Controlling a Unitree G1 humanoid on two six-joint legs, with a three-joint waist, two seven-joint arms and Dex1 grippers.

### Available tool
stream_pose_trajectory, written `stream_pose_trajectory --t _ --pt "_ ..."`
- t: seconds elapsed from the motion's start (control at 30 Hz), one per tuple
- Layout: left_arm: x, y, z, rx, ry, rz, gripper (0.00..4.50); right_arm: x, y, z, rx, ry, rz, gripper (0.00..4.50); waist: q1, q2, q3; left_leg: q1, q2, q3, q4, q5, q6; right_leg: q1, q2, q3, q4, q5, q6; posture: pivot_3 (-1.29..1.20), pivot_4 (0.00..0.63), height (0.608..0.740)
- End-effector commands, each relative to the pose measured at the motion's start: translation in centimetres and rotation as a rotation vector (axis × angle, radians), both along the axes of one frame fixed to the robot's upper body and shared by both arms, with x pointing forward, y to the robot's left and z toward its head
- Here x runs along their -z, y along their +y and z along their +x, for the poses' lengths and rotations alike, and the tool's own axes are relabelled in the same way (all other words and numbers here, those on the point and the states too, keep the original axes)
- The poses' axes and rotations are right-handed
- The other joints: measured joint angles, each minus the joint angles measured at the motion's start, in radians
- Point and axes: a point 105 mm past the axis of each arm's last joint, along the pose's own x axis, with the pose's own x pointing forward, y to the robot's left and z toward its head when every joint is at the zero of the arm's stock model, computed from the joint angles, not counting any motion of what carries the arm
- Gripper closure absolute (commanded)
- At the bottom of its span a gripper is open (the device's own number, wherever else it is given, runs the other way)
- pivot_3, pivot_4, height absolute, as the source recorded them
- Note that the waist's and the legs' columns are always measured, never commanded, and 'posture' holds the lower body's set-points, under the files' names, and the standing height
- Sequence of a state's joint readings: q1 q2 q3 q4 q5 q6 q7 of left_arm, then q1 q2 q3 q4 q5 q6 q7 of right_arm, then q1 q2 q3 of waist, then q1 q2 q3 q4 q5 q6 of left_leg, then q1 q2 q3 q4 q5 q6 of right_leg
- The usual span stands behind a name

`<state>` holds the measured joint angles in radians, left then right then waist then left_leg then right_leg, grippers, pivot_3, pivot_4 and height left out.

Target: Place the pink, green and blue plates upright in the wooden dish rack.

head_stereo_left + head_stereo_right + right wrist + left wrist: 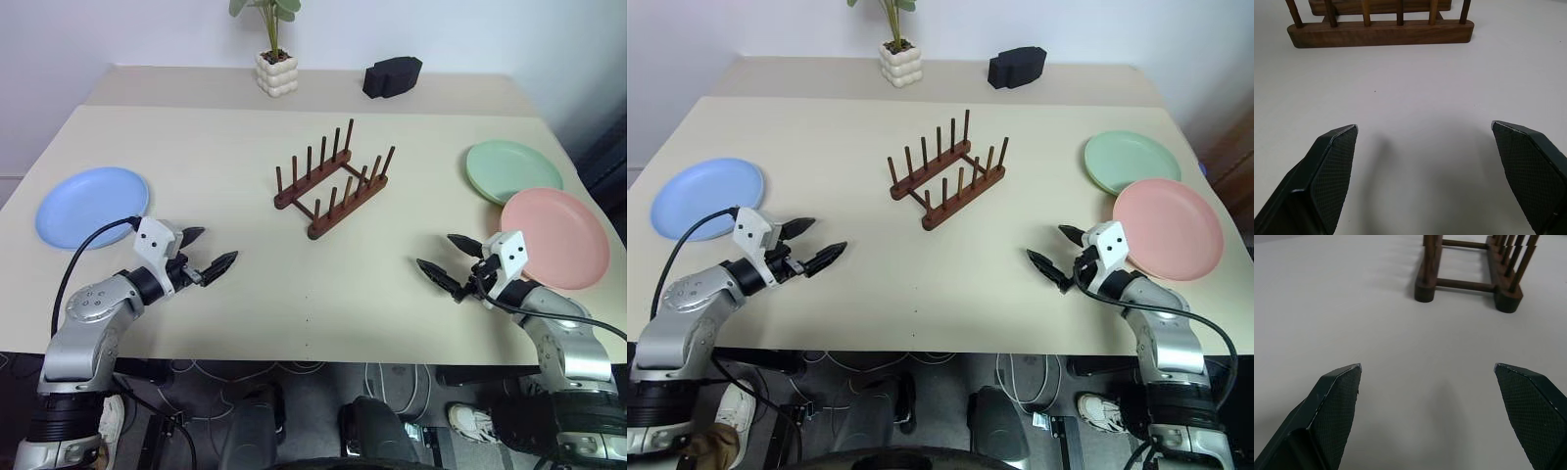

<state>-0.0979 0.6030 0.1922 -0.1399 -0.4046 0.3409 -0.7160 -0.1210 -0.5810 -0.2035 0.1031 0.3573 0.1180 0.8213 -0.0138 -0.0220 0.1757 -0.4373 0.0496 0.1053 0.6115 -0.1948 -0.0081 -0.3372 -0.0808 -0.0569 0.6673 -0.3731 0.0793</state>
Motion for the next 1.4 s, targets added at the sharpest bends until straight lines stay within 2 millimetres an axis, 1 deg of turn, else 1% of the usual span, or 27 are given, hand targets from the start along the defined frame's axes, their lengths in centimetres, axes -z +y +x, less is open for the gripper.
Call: stream_pose_trajectory --t 0.03,0.13,0.3,0.4,0.5,0.6,0.7,0.73,0.87,0.97,1.07,1.23,1.33,1.4 --pt "-1.7 -0.2 0.1 0.006 -0.072 -0.004 0.03 -1.2 0.2 0.6 -0.012 -0.054 -0.003 0.02 0.0 0.0 0.0 0.0 0.0 0.0 0.0 0.0 0.0 0.0 0.0 0.0 0.0 0.0 0.0 0.0 0.15 0.732" --pt "-1.7 -0.1 0.3 -0.001 -0.077 -0.002 0.03 -1.0 0.3 1.0 -0.012 -0.055 -0.001 0.02 0.0 0.0 0.0 0.0 0.0 0.0 0.001 0.0 0.0 0.0 0.0 0.0 0.001 0.0 0.0 0.0 0.15 0.732" --pt "-1.9 -0.9 0.3 0.027 -0.084 -0.003 0.03 -1.0 0.6 1.0 -0.016 -0.061 0.004 0.02 0.0 0.0 0.0 0.0 0.0 0.0 0.001 0.0 0.0 0.0 0.0 0.0 0.001 0.0 0.0 0.0 0.15 0.732" --pt "-1.6 -1.9 0.1 0.071 -0.075 -0.011 0.03 -1.2 1.1 0.5 -0.024 -0.064 0.0 0.02 0.001 0.0 0.0 0.0 0.0 0.0 0.001 0.0 0.0 0.0 0.0 0.0 0.001 0.0 0.0 0.0 0.15 0.732" --pt "-0.7 -3.7 -0.4 0.15 -0.029 -0.029 0.03 -2.2 1.5 -0.1 -0.02 -0.078 -0.003 0.02 0.001 0.0 0.0 0.0 0.0 0.0 0.001 0.0 0.0 0.0 0.0 0.0 0.001 0.0 0.0 0.0 0.15 0.732" --pt "0.1 -5.3 -0.5 0.215 -0.002 -0.014 0.03 -2.7 2.0 -0.8 -0.016 -0.076 -0.006 0.02 0.001 0.001 0.0 0.0 0.0 0.0 0.002 0.0 0.0 0.001 0.0 0.0 0.001 0.0 0.0 0.0 0.15 0.732" --pt "1.3 -7.1 0.3 0.244 0.008 0.024 0.03 -3.1 3.6 -1.6 -0.03 -0.07 0.004 0.02 0.002 0.001 -0.001 0.0 0.0 0.0 0.002 0.0 0.0 0.001 0.0 0.0 0.001 0.0 0.0 0.0 0.15 0.732" --pt "1.5 -7.5 0.6 0.245 0.011 0.028 0.03 -3.2 4.0 -1.8 -0.035 -0.068 0.008 0.02 0.003 0.001 -0.001 0.0 0.0 0.0 0.002 0.0 0.0 0.001 0.0 0.0 0.001 0.0 0.0 0.0 0.15 0.732" --pt "2.8 -9.6 2.7 0.231 0.007 0.052 0.03 -3.1 5.8 -2.4 -0.051 -0.049 0.028 0.02 0.004 0.001 -0.001 0.0 0.0 0.0 0.003 0.0 0.0 0.001 0.001 0.0 0.002 0.0 0.0 0.0 0.15 0.732" --pt "4.4 -10.5 4.1 0.225 0.043 0.105 0.03 -3.1 6.9 -2.5 -0.061 -0.047 0.046 0.02 0.003 0.001 -0.001 0.0 0.0 0.0 0.003 0.0 0.0 0.001 0.001 0.0 0.003 0.0 0.0 0.0 0.15 0.732" --pt "5.2 -11.9 4.4 0.273 0.05 0.117 0.03 -3.3 7.6 -2.3 -0.071 -0.05 0.059 0.02 0.004 0.003 -0.003 0.0 0.0 0.0 0.004 0.0 0.0 0.001 0.001 0.0 0.004 0.0 0.0 0.0 0.15 0.732" --pt "6.1 -13.5 4.4 0.322 0.066 0.104 0.03 -3.0 8.9 -2.3 -0.088 -0.046 0.078 0.02 0.01 0.007 -0.006 0.001 -0.001 0.0 0.005 0.0 0.001 0.002 0.001 0.0 0.004 0.0 0.001 0.0 0.15 0.732" --pt "6.2 -14.6 4.3 0.353 0.066 0.099 0.03 -3.3 9.9 -2.7 -0.105 -0.055 0.099 0.02 0.022 0.007 -0.006 0.002 -0.001 -0.001 0.005 0.0 0.001 0.004 0.001 0.0 0.004 0.001 0.001 0.0 0.15 0.732" --pt "6.2 -15.2 4.7 0.351 0.069 0.097 0.03 -3.3 10.0 -2.9 -0.102 -0.054 0.106 0.02 0.03 0.007 -0.006 0.002 -0.001 0.0 0.006 0.0 0.001 0.004 0.001 0.0 0.004 0.001 0.001 0.0 0.15 0.732"
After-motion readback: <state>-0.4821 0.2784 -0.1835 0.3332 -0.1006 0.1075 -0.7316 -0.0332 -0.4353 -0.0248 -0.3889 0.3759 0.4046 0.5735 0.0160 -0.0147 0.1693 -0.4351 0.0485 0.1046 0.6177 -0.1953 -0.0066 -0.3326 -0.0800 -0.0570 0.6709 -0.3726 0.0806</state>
